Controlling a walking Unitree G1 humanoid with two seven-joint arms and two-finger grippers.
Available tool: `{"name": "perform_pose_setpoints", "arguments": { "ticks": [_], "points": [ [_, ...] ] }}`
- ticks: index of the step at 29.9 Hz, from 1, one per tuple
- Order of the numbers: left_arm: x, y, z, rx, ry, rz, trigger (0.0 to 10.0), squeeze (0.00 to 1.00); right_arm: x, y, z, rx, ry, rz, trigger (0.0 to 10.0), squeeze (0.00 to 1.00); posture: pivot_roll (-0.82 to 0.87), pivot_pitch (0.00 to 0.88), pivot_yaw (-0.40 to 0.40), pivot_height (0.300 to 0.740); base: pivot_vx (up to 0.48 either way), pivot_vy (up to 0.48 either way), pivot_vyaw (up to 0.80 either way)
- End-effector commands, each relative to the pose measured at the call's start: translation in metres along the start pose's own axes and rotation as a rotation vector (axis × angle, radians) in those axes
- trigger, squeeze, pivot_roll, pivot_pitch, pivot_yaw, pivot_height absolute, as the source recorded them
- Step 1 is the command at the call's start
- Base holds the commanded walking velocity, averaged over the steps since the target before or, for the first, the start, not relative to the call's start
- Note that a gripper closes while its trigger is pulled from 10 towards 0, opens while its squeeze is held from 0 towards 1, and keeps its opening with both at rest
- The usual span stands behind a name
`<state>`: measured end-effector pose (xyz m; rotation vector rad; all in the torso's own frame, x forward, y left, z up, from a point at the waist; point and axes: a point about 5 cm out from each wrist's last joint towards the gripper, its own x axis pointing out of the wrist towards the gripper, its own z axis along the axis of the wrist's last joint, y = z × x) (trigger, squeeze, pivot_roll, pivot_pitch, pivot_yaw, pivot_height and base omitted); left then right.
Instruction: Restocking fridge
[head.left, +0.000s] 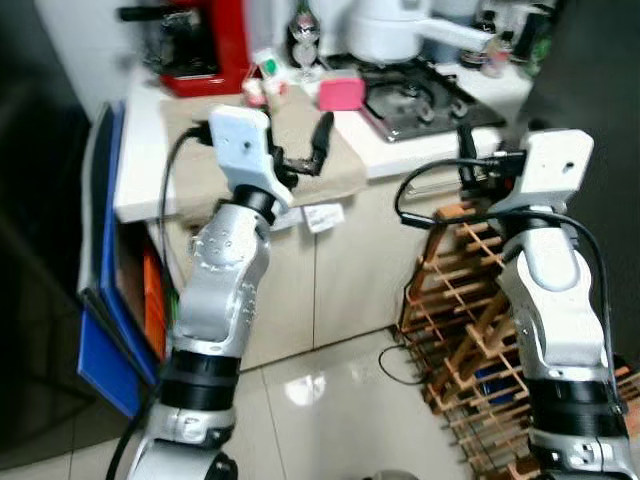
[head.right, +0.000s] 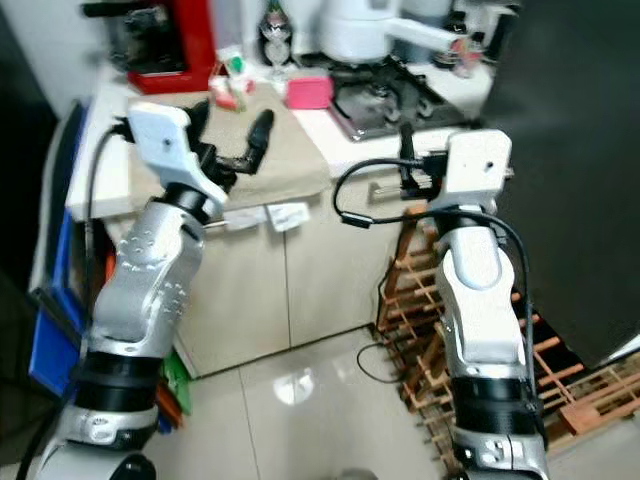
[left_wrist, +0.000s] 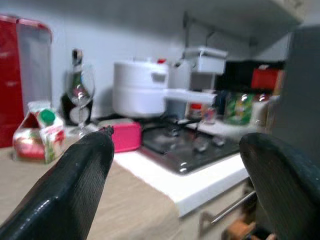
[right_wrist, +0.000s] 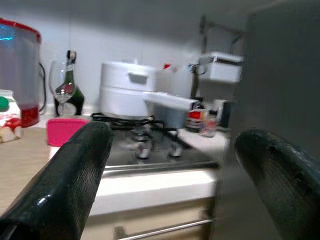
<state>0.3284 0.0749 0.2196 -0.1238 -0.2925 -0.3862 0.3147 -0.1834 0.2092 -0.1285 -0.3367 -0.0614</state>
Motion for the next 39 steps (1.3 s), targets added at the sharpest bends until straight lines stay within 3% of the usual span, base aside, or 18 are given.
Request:
{"name": "perform_pose_setpoints", "arguments": {
  "ticks": [1,25,29,34,39],
  "points": [
    [0.002,0.009,0.004,0.013,-0.005,0.019,10.0,0.00,0.001,0.013,0.004,0.011,-0.029,0.036,10.0,0.00,-0.14,0.000,0.057,0.740,0.480,0.000,0.00],
    [0.008,0.004,0.002,0.028,0.023,-0.063,10.0,0.00,0.001,0.013,0.003,0.013,-0.036,0.020,10.0,0.00,-0.14,0.008,0.070,0.740,0.476,0.000,0.00],
    [0.018,0.008,0.010,0.064,0.016,-0.074,10.0,0.00,-0.002,0.013,0.006,0.013,-0.042,0.019,10.0,0.00,-0.15,0.015,0.076,0.740,0.443,0.000,0.00],
    [0.030,0.023,0.001,0.025,0.109,-0.029,10.0,0.00,-0.011,0.010,0.007,0.007,-0.036,-0.001,10.0,0.00,-0.18,0.026,0.108,0.740,0.080,0.000,0.00],
    [0.036,0.020,0.005,0.048,0.091,-0.064,10.0,0.00,-0.018,0.007,0.005,0.003,-0.023,-0.015,10.0,0.00,-0.20,0.030,0.129,0.740,0.000,0.000,0.00]
  ]
}}
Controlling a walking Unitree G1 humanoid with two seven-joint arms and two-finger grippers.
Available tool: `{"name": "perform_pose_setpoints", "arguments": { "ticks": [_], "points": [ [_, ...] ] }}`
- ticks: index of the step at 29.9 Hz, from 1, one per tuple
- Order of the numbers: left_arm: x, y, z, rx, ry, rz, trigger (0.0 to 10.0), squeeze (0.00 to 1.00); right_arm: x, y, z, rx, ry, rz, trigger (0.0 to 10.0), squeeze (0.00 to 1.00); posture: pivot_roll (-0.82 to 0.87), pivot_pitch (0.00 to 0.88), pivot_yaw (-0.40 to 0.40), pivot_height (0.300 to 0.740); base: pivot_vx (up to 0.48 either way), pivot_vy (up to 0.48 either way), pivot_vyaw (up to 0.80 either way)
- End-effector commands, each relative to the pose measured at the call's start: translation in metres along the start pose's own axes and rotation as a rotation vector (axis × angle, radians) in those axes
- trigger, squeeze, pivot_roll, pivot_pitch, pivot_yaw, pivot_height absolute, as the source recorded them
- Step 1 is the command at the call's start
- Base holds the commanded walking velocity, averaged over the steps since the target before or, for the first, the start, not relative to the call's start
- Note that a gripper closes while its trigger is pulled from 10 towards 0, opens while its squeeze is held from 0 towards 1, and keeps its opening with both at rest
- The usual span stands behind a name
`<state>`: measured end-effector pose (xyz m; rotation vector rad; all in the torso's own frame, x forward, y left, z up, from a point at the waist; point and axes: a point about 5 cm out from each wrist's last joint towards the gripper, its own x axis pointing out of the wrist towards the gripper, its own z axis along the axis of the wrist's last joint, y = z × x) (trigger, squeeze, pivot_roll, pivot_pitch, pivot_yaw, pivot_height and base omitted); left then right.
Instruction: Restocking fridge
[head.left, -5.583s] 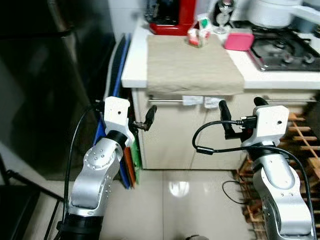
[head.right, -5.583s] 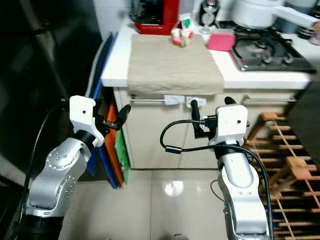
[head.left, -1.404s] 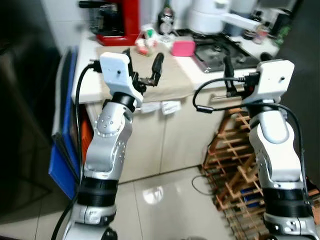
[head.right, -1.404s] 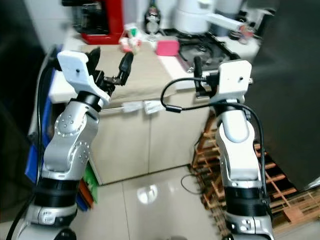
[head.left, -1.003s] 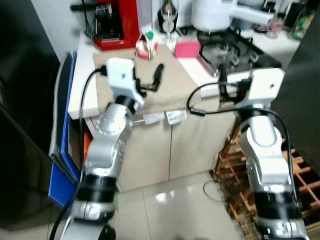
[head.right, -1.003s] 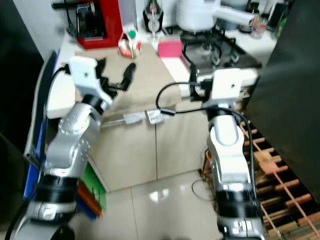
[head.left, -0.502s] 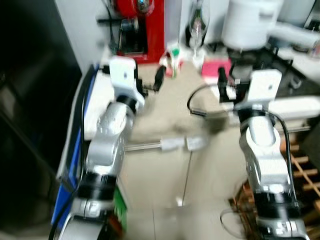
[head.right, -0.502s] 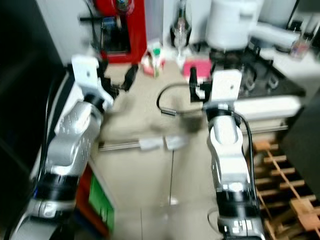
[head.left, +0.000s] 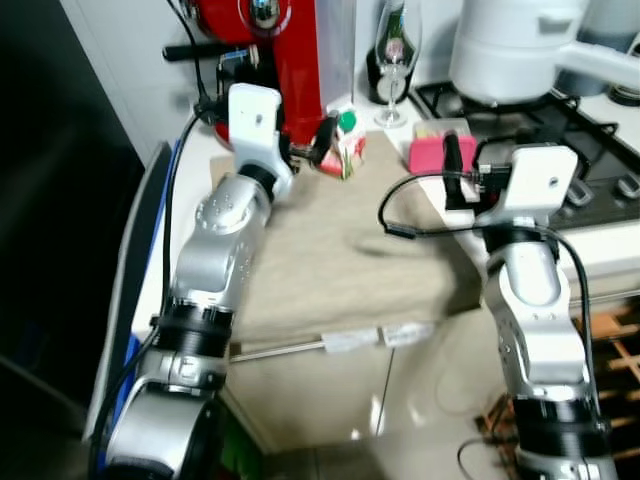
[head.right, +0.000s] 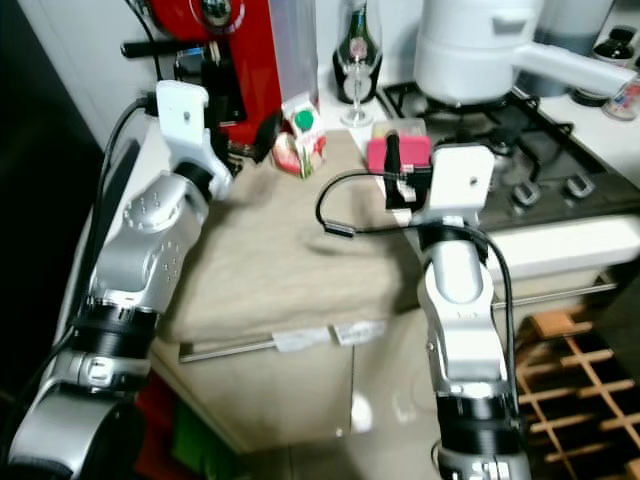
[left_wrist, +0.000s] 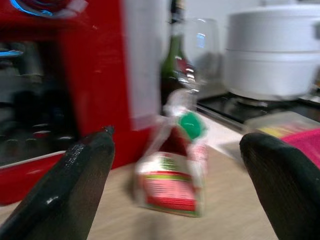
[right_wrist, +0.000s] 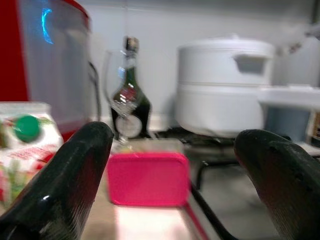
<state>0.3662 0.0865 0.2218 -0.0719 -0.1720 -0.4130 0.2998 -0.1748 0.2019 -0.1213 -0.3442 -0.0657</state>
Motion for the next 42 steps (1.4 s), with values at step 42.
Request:
{"name": "perform_pose_setpoints", "arguments": {
  "ticks": [42],
  "points": [
    [0.064,0.024,0.050,0.079,0.022,0.129,10.0,0.00,-0.120,0.002,0.039,-0.019,0.193,-0.019,10.0,0.00,-0.46,0.344,0.248,0.740,0.110,0.000,0.00]
  ]
}}
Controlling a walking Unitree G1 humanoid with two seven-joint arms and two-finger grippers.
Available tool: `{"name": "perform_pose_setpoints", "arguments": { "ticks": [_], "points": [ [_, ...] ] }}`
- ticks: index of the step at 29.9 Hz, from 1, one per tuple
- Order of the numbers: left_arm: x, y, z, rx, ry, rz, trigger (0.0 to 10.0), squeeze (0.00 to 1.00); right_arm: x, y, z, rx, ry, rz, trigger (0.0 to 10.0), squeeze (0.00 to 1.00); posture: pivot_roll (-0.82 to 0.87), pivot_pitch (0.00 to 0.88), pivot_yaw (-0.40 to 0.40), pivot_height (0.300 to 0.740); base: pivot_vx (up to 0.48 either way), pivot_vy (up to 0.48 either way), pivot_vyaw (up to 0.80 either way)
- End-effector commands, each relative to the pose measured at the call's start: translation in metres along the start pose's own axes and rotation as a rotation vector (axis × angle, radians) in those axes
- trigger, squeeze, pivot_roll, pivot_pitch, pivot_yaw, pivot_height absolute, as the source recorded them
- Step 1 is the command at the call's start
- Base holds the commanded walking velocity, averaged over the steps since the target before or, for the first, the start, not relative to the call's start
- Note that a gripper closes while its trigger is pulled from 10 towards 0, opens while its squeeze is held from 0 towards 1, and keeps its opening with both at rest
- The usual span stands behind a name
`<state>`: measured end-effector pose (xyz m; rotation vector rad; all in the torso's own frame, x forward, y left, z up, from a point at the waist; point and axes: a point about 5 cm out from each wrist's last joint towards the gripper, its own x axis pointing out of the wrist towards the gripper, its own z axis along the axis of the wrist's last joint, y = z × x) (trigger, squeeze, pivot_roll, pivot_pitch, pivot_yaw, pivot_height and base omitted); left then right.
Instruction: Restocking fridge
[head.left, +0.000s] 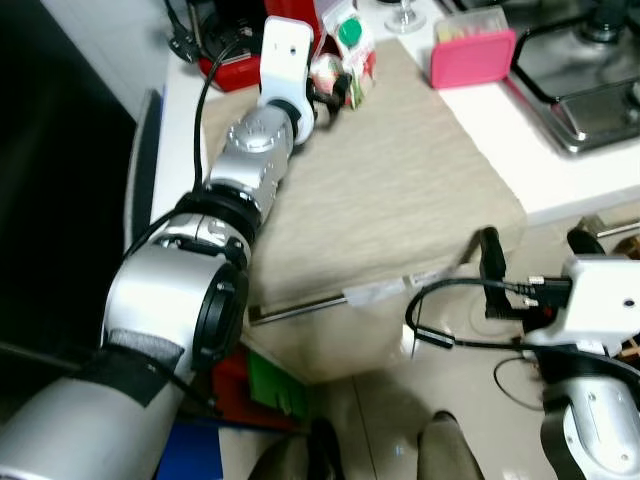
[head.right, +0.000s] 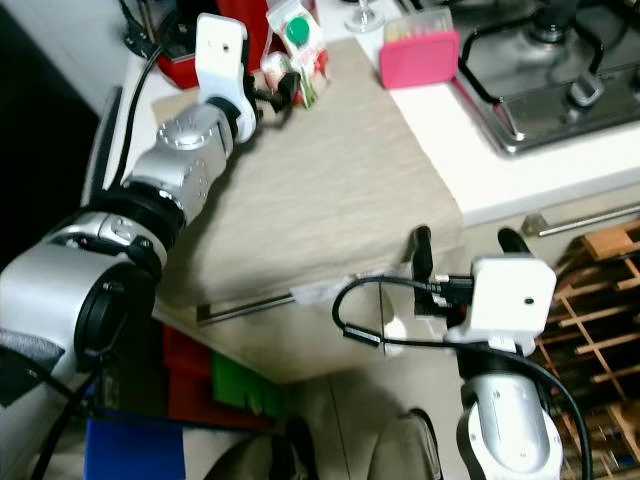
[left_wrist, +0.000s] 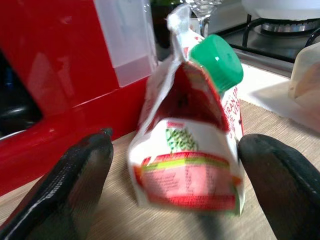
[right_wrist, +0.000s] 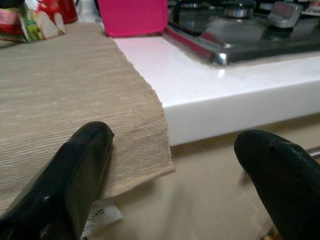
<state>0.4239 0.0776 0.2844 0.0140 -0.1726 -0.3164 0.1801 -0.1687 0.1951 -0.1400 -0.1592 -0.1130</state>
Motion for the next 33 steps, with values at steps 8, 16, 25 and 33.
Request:
{"name": "perform_pose_setpoints", "arguments": {
  "ticks": [8,16,25,33],
  "points": [
    [-0.001,0.011,0.000,-0.050,0.001,0.049,10.0,0.00,-0.015,0.005,0.007,-0.002,0.028,0.017,10.0,0.00,-0.49,0.364,0.248,0.740,0.000,0.000,0.00],
    [-0.003,0.009,-0.012,-0.114,0.052,0.046,10.0,0.00,-0.021,0.003,0.010,-0.011,0.049,0.009,10.0,0.00,-0.51,0.379,0.244,0.740,0.000,0.000,0.00],
    [-0.003,0.000,-0.019,-0.125,0.065,-0.007,0.0,0.00,-0.022,0.002,0.010,-0.019,0.058,0.007,10.0,0.00,-0.53,0.377,0.235,0.740,0.000,0.000,0.00],
    [-0.002,-0.008,-0.017,-0.157,0.053,-0.030,0.0,0.00,-0.007,-0.005,0.010,-0.039,0.039,-0.001,10.0,0.00,-0.50,0.351,0.226,0.740,0.000,0.000,0.00]
  ]
}}
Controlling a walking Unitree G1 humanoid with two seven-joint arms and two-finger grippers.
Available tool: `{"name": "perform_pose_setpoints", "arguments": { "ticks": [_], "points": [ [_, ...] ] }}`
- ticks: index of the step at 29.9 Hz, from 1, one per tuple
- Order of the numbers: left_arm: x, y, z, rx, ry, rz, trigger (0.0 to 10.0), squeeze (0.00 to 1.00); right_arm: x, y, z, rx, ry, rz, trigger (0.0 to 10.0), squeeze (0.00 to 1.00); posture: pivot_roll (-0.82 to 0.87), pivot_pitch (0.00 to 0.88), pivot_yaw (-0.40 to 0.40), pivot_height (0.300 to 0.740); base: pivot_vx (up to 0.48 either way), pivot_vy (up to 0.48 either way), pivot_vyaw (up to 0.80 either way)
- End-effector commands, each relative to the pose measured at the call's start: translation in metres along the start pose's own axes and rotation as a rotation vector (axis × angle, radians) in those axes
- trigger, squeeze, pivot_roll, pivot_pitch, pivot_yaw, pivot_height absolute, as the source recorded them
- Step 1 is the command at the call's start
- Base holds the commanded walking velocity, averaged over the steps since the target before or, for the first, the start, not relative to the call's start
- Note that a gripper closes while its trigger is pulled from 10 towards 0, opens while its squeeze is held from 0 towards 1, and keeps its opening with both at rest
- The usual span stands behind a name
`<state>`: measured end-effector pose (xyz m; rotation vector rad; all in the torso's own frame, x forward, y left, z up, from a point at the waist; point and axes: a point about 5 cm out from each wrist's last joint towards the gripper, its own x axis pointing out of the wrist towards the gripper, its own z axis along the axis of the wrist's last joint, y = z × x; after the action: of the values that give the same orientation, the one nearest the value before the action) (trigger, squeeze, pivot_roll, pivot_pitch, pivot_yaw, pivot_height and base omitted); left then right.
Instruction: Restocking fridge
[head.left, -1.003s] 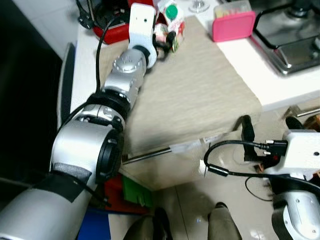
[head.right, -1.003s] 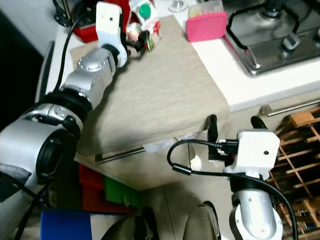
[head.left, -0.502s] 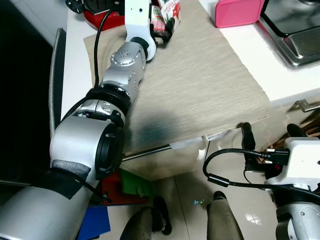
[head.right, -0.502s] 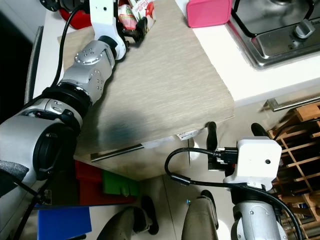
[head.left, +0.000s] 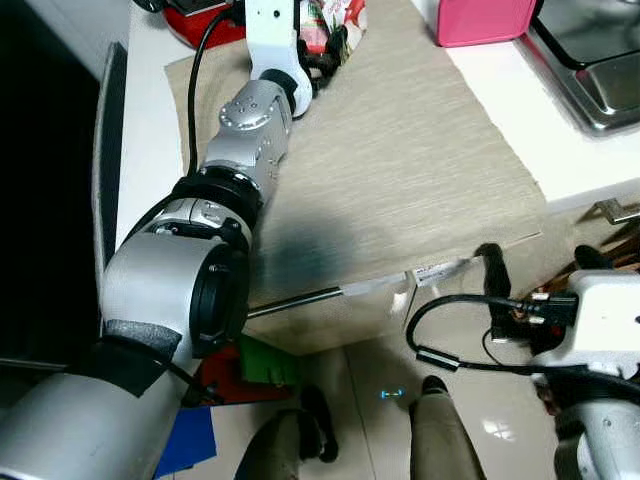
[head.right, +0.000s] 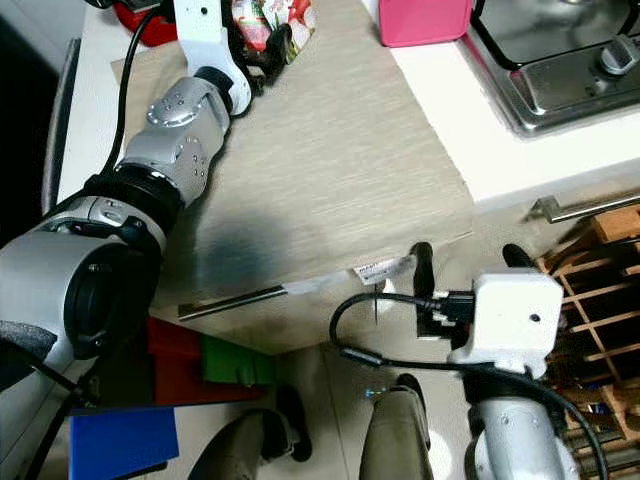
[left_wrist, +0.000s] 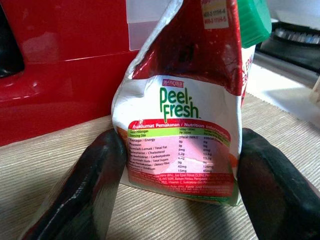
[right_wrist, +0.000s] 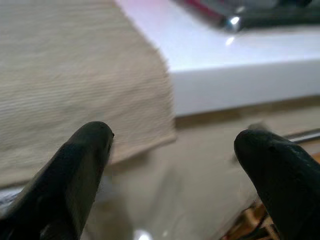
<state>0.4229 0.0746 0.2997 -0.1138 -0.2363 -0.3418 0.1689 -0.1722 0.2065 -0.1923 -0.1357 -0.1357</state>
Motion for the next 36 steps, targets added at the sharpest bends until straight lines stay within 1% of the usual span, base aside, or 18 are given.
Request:
{"name": "perform_pose_setpoints", "arguments": {
  "ticks": [1,2,3,4,5,9,11,12,13,14,20,24,26,29,32,34,35,36],
  "points": [
    [-0.007,-0.002,-0.032,-0.042,0.136,-0.005,0.0,0.00,0.002,0.002,-0.003,0.015,0.017,0.016,10.0,0.00,-0.50,0.351,0.226,0.740,0.000,0.000,0.00],
    [-0.006,-0.005,-0.030,-0.053,0.127,-0.010,0.0,0.00,0.007,0.000,-0.002,0.020,0.004,-0.003,10.0,0.00,-0.51,0.326,0.231,0.740,0.000,0.000,0.00],
    [-0.006,-0.005,-0.030,-0.053,0.127,-0.010,0.0,0.00,0.007,0.000,-0.002,0.020,0.004,-0.003,10.0,0.00,-0.51,0.326,0.231,0.740,0.000,0.000,0.00],
    [-0.005,-0.008,-0.029,-0.062,0.121,-0.016,0.0,0.00,0.013,-0.003,-0.003,0.036,-0.002,-0.028,10.0,0.00,-0.49,0.327,0.236,0.740,0.000,0.000,0.00],
    [-0.004,-0.011,-0.029,-0.063,0.117,-0.025,0.0,0.00,0.018,-0.006,-0.006,0.035,-0.004,-0.042,10.0,0.00,-0.49,0.300,0.234,0.740,0.000,0.000,0.00],
    [-0.004,-0.013,-0.029,-0.062,0.112,-0.039,0.0,0.00,0.025,-0.009,-0.007,0.037,-0.007,-0.052,10.0,0.00,-0.48,0.277,0.226,0.740,0.000,0.000,0.00],
    [-0.005,-0.010,-0.028,-0.050,0.103,-0.052,0.0,0.00,0.035,-0.009,-0.005,0.024,-0.027,-0.033,10.0,0.00,-0.47,0.260,0.218,0.740,0.000,0.000,0.00],
    [-0.005,-0.010,-0.028,-0.050,0.103,-0.052,0.0,0.00,0.035,-0.009,-0.005,0.024,-0.027,-0.033,10.0,0.00,-0.47,0.260,0.218,0.740,0.000,0.000,0.00],
    [-0.007,-0.004,-0.028,-0.040,0.093,-0.050,0.0,0.00,0.047,-0.009,-0.001,0.010,-0.059,-0.023,10.0,0.00,-0.47,0.226,0.210,0.740,0.000,0.000,0.00],
    [-0.007,-0.002,-0.029,-0.038,0.090,-0.045,0.0,0.00,0.051,-0.010,0.001,0.007,-0.071,-0.020,10.0,0.00,-0.47,0.220,0.209,0.740,0.000,0.000,0.00],
    [-0.011,0.013,-0.026,-0.073,0.057,-0.021,0.0,0.00,0.066,-0.013,0.010,-0.024,-0.127,0.011,10.0,0.00,-0.46,0.166,0.191,0.740,0.000,0.000,0.00],
    [-0.016,0.023,-0.031,-0.085,0.056,0.001,0.0,0.00,0.076,-0.015,0.012,-0.042,-0.148,0.021,10.0,0.00,-0.47,0.120,0.191,0.740,0.000,0.000,0.00],
    [-0.016,0.023,-0.031,-0.085,0.056,0.001,0.0,0.00,0.076,-0.015,0.012,-0.042,-0.148,0.021,10.0,0.00,-0.47,0.120,0.191,0.740,0.000,0.000,0.00],
    [-0.021,0.037,-0.034,-0.081,0.054,0.034,0.0,0.00,0.080,-0.021,0.011,-0.054,-0.155,0.010,10.0,0.00,-0.47,0.088,0.174,0.740,0.000,0.000,0.00],
    [-0.026,0.051,-0.032,-0.068,0.022,0.072,0.0,0.00,0.084,-0.022,0.012,-0.062,-0.165,0.022,10.0,0.00,-0.45,0.069,0.151,0.740,0.000,0.000,0.00],
    [-0.027,0.053,-0.029,-0.049,-0.009,0.077,0.0,0.00,0.086,-0.019,0.012,-0.058,-0.171,0.039,10.0,0.00,-0.44,0.060,0.140,0.740,0.000,0.000,0.00],
    [-0.028,0.051,-0.026,-0.039,-0.060,0.058,0.0,0.00,0.087,-0.015,0.012,-0.049,-0.173,0.059,10.0,0.00,-0.43,0.052,0.127,0.740,0.000,0.000,0.00],
    [-0.029,0.050,-0.026,-0.037,-0.069,0.049,0.0,0.00,0.088,-0.013,0.011,-0.044,-0.173,0.066,10.0,0.00,-0.41,0.046,0.118,0.740,0.000,0.000,0.00]
  ]
}}
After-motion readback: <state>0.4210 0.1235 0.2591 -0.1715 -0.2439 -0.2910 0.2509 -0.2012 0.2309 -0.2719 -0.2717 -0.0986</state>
